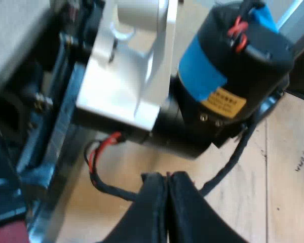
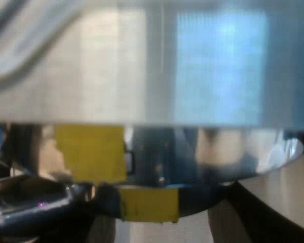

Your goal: Put the handle in the coffee machine

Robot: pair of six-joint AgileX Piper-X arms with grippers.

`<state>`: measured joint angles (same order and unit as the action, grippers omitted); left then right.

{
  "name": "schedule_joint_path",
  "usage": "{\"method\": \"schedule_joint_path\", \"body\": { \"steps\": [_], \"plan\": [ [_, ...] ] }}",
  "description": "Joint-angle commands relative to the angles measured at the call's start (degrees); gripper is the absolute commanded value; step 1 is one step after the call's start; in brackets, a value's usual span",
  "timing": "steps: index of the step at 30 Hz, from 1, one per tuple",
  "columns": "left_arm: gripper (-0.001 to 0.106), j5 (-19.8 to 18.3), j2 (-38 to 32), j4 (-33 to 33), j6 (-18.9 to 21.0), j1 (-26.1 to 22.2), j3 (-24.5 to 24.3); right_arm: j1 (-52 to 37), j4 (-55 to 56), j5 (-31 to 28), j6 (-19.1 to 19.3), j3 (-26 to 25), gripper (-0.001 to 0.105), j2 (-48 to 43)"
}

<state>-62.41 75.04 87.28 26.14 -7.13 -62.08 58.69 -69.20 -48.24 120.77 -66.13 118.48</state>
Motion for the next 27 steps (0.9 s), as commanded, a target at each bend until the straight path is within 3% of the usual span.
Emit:
{"method": "schedule_joint_path", "body": {
  "steps": [1, 2, 3, 6, 9, 17, 27],
  "plan": [
    [0.001, 1.71, -0.91, -6.27, 4.77, -2.96, -2.91, 0.19, -4.24, 2.23, 0.27, -1.64, 0.046, -1.82],
    [0.001, 2.1, -0.91, -8.33, 5.99, -3.63, -2.95, 0.19, -4.24, 2.23, 0.27, -1.64, 0.046, -1.82],
    [0.001, 3.33, -0.91, -13.29, 10.1, -5.02, -2.93, 0.19, -4.24, 2.23, 0.27, -1.64, 0.046, -1.82],
    [0.001, 7.12, -0.24, -21.27, 14.8, -7.34, -2.93, 0.19, -4.24, 2.23, 0.27, -1.64, 0.046, -1.82],
    [0.001, 14.04, 1.5, -26.21, 17.57, -7.16, -2.93, 0.19, -4.24, 2.23, 0.27, -1.64, 0.046, -1.82],
    [0.001, 17.84, 8.56, -22.27, 17.27, -3.59, -0.51, 0.19, -4.24, 2.23, 0.27, -1.64, 0.046, -1.82],
    [0.001, 16.2, 6.46, -20.07, 15.82, -3.27, 0.03, 0.19, -4.24, 2.23, 0.27, -1.64, 0.046, -1.82]
  ]
}}
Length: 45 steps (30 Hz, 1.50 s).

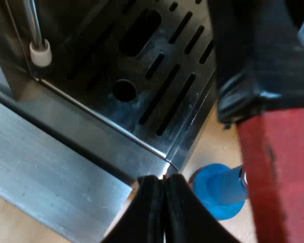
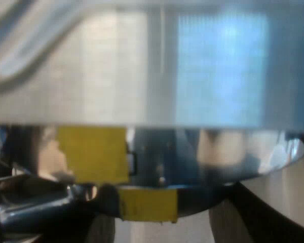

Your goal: Put the handle in the coffee machine

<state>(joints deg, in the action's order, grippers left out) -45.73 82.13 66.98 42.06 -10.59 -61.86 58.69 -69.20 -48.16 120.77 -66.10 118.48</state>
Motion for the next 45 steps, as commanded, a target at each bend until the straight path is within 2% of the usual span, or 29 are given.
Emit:
{"method": "schedule_joint_path", "body": {
  "steps": [1, 9, 13, 23, 27, 32, 40, 41, 43, 45],
  "plan": [
    [0.001, -0.49, -0.63, 0.51, -0.1, 0.2, -0.19, 0.19, -4.24, 2.15, 0.27, -1.67, 0.046, -1.82],
    [0.001, -3.6, -0.73, 5.86, -2.28, 0.2, -0.19, 0.19, -3.83, 2.15, 0.27, -1.67, 0.046, -1.82],
    [0.001, -6.32, -1.21, 9.44, -3.81, 0.36, -0.19, 0.19, -3.83, 2.15, 0.27, -1.67, 0.046, -1.82],
    [0.001, -8.23, -1.72, 12.73, -4.69, 6.51, -0.19, 0.19, 1.39, 1.77, -1.5, -1.57, 0.046, -1.82],
    [0.001, -8.88, -1.72, 13.57, -4.69, 9.2, -0.19, 0.19, 3.75, -2.07, -1.93, -1.33, 0.046, -1.82],
    [0.001, -10.29, -1.72, 14.52, -4.69, 9.74, -0.19, 0.19, 7.8, -1.86, -5.91, 0.14, 0.046, -1.82],
    [0.001, -10.42, -1.72, 16.01, -5.04, 9.74, -0.19, 0.19, 12.67, -1.67, -9.23, 2.84, 0.046, -2.93],
    [0.001, -10.42, -1.72, 16.01, -5.04, 9.74, -0.19, 0.19, 16.18, -0.4, -12.26, 4.3, 0.046, -4.3],
    [0.001, -10.56, -1.72, 16.01, -5.04, 9.74, -0.19, 0.19, 18.82, 0.58, -14.23, 5.41, 0.046, -5.44],
    [0.001, -10.93, -1.72, 16.01, -5.04, 9.74, -0.19, 0.19, 21.2, 0.92, -14.36, 6.73, 0.046, -6.75]
  ]
}}
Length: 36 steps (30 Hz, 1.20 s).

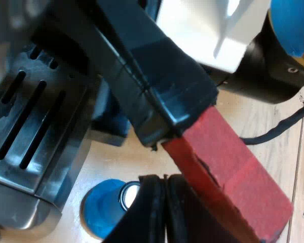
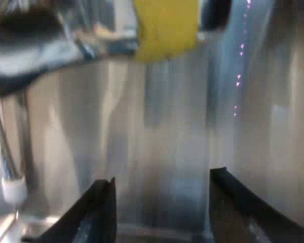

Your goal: Put the handle in the coffee machine

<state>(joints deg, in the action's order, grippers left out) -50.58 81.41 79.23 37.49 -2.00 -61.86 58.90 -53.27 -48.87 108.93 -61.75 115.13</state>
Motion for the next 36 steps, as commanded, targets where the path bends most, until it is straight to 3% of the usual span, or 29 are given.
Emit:
{"method": "schedule_joint_path", "body": {
  "steps": [1, 12, 15, 17, 20, 27, 36],
  "plan": [
    [0.001, -6.09, -1.0, 3.76, -0.47, 1.15, -0.19, -0.03, 5.9, 1.63, -2.51, 2.77, 0.046, -3.75],
    [0.001, -6.9, -1.0, 3.89, -0.26, 1.15, -0.19, 0.86, 13.58, 5.94, -4.42, 13.81, 0.046, -16.29],
    [0.001, -6.9, -1.0, 3.89, -0.1, 1.15, -0.19, 1.46, 18.0, 7.24, -6.23, 16.1, 0.046, -20.83],
    [0.001, -7.32, -1.0, 3.89, -0.1, 1.15, -0.19, 2.48, 25.39, 10.09, -9.6, 17.99, 0.046, -26.44],
    [0.001, -7.46, -1.0, 4.48, 0.13, 1.15, -0.19, 4.09, 31.65, 12.05, -11.55, 19.16, 0.046, -32.89],
    [0.001, -9.6, -1.0, 5.66, 0.57, 1.96, -0.19, 8.97, 43.05, 11.81, -11.55, 19.34, 0.046, -46.36],
    [0.001, -11.23, -1.0, 6.38, 1.27, 10.56, -0.19, 13.06, 53.98, 11.41, -11.74, 19.34, 0.046, -57.71]
  ]
}}
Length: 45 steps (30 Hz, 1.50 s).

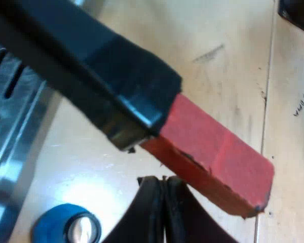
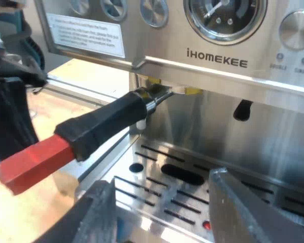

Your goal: Put the handle in the coffee machine

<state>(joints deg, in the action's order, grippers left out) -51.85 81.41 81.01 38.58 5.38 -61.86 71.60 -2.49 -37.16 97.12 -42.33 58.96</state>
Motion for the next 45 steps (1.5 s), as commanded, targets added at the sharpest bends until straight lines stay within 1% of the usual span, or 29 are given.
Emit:
{"method": "schedule_joint_path", "body": {
  "steps": [1, 2, 6, 7, 8, 9, 10, 12, 13, 14, 16, 18, 19, 21, 22, 25, 26, 28, 30, 32, 33, 35, 36, 38, 39, 40, 41, 44, 45],
  "plan": [
    [0.001, -9.95, -1.0, 4.59, 0.19, 4.16, -0.19, 0.75, 4.91, -0.29, -0.72, -0.08, 0.046, -2.53],
    [0.001, -9.95, -1.0, 4.59, 0.61, 4.93, -0.19, 0.78, 6.61, -0.29, -2.15, -0.08, 0.046, -3.39],
    [0.001, -9.95, -1.0, 4.59, 0.59, 5.91, -0.19, 0.77, 9.71, -0.29, -4.81, -0.08, 0.046, -4.69],
    [0.001, -9.95, -1.0, 4.59, 0.59, 6.54, -0.19, 0.77, 10.15, -0.29, -4.82, -0.08, 0.046, -4.76],
    [0.001, -9.7, -1.0, 4.59, 1.46, 7.61, -0.19, 0.77, 10.42, -0.29, -4.82, -0.08, 0.046, -4.75],
    [0.001, -9.55, -1.0, 4.59, 1.46, 7.61, -0.19, 0.77, 10.48, -0.29, -4.82, -0.08, 0.046, -4.75],
    [0.001, -8.74, -1.0, 4.44, 1.45, 7.59, -0.19, 0.77, 10.84, -0.29, -4.82, -0.08, 0.046, -4.75],
    [0.001, -5.93, -1.0, 3.99, 1.45, 7.32, -0.19, 0.77, 11.11, -0.29, -4.82, -0.08, 0.046, -4.75],
    [0.001, -3.68, -1.0, 3.47, 1.45, 6.86, -0.19, 0.77, 11.26, -0.29, -4.82, -0.08, 0.046, -4.75],
    [0.001, -2.51, -1.0, 2.9, 1.45, 6.36, -0.19, 0.77, 11.39, -0.29, -4.82, -0.08, 0.046, -4.75],
    [0.001, -1.77, -1.0, 2.41, 1.45, 5.53, -0.19, 0.77, 11.37, -0.14, -4.82, -0.08, 0.046, -4.75],
    [0.001, -0.7, -1.0, 1.85, 2.29, 5.04, -0.19, 0.77, 11.37, -0.12, -4.82, -0.08, 0.046, -4.75],
    [0.001, 0.89, -1.0, 1.22, 3.05, 4.82, -0.19, 0.77, 11.37, -0.12, -4.82, -0.08, 0.046, -4.75],
    [0.001, 2.32, -1.0, 0.79, 3.09, 4.67, -0.19, 0.77, 11.37, -0.12, -4.82, -0.08, 0.046, -4.75],
    [0.001, 4.57, -1.0, 0.28, 3.2, 4.39, -0.19, 0.77, 11.37, -0.12, -4.82, -0.08, 0.046, -4.75],
    [0.001, 7.62, -1.25, -0.37, 3.62, 4.18, -0.19, 0.77, 11.37, -0.12, -4.82, -0.08, 0.046, -4.75],
    [0.001, 8.61, -1.98, -0.31, 3.96, 3.86, -0.19, 0.77, 11.37, -0.12, -4.82, -0.08, 0.046, -4.75],
    [0.001, 8.81, -3.67, -0.15, 4.07, 3.44, -0.19, 0.77, 11.59, -0.12, -4.82, -0.08, 0.046, -4.75],
    [0.001, 10.3, -5.74, -0.58, 4.68, 3.38, -0.19, 0.77, 11.73, 0.19, -4.82, -0.08, 0.046, -4.75],
    [0.001, 13.33, -7.96, -2.15, 7.09, 3.38, -0.19, 0.77, 11.71, 0.63, -4.82, -0.08, 0.046, -4.75],
    [0.001, 15.44, -9.84, -3.58, 8.68, 3.38, -0.19, 0.77, 11.71, 1.44, -4.82, -0.08, 0.046, -4.75],
    [0.001, 17.51, -12.63, -5.2, 11.22, 3.38, -0.19, 0.77, 11.71, 3.69, -4.82, -0.08, 0.046, -4.75],
    [0.001, 17.59, -13.39, -5.4, 11.96, 3.38, -0.19, 0.77, 11.71, 4.15, -4.82, -0.08, 0.046, -4.75],
    [0.001, 17.67, -16.37, -6.2, 16.02, 3.38, -0.19, 0.77, 11.71, 6.46, -3.81, -0.34, 0.046, -4.75],
    [0.001, 17.67, -16.86, -6.32, 17.15, 3.38, -0.19, 0.77, 11.71, 6.95, -3.44, -0.44, 0.046, -4.75],
    [0.001, 17.67, -18.27, -6.35, 19.04, 3.38, -0.19, 0.77, 11.71, 8.48, -2.48, -0.84, 0.046, -4.75],
    [0.001, 17.67, -19.0, -6.33, 20.07, 3.38, -0.19, 0.77, 11.71, 8.66, -2.15, -0.96, 0.046, -4.75],
    [0.001, 17.67, -23.0, -6.75, 24.44, 3.38, -0.19, 0.77, 11.71, 12.99, 0.52, -2.42, 0.046, -4.94],
    [0.001, 17.67, -23.7, -7.18, 25.76, 3.38, -0.19, 0.77, 11.71, 13.13, 0.78, -2.5, 0.046, -4.94]
  ]
}}
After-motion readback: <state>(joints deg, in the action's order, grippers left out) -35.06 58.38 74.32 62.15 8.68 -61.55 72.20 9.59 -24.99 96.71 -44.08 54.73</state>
